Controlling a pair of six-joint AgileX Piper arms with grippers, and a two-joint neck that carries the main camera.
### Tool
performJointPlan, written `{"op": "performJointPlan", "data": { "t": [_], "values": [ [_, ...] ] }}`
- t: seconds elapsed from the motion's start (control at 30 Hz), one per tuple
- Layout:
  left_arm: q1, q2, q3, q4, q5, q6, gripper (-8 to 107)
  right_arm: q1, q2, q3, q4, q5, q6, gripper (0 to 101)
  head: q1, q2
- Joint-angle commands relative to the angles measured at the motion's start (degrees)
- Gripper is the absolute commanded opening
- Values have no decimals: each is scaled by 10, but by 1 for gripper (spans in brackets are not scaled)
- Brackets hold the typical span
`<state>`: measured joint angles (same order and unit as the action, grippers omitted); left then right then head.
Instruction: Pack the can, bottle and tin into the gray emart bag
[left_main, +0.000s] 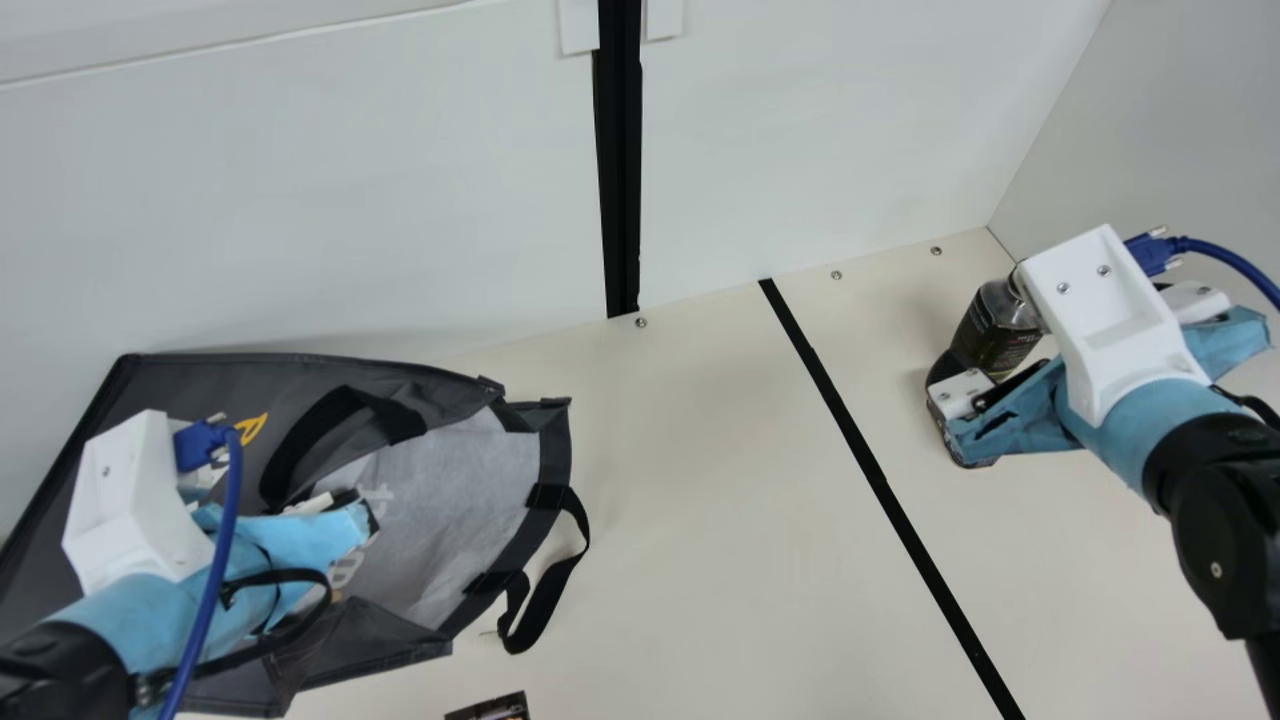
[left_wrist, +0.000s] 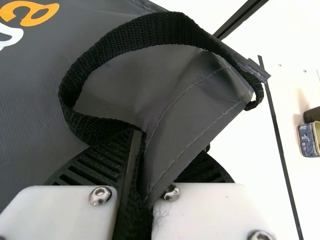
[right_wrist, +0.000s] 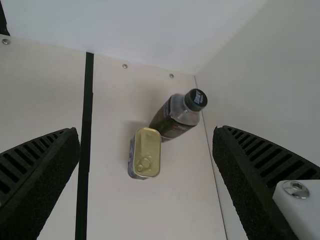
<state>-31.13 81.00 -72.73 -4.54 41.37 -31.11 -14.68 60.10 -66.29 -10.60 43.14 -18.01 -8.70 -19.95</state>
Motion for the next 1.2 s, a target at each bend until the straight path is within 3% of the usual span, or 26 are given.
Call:
{"op": "performJointPlan", "data": {
  "t": [0.0,0.47,1.17],
  "values": [
    [0,0,0,0,0,0,10,3,-2,-7,-18,15,20,91,-13,0],
    [0,0,0,0,0,0,10,30,-24,-53,-77,101,88,91,-13,0],
    [0,0,0,0,0,0,10,59,-74,-85,-100,193,135,91,-13,0]
  ]
}}
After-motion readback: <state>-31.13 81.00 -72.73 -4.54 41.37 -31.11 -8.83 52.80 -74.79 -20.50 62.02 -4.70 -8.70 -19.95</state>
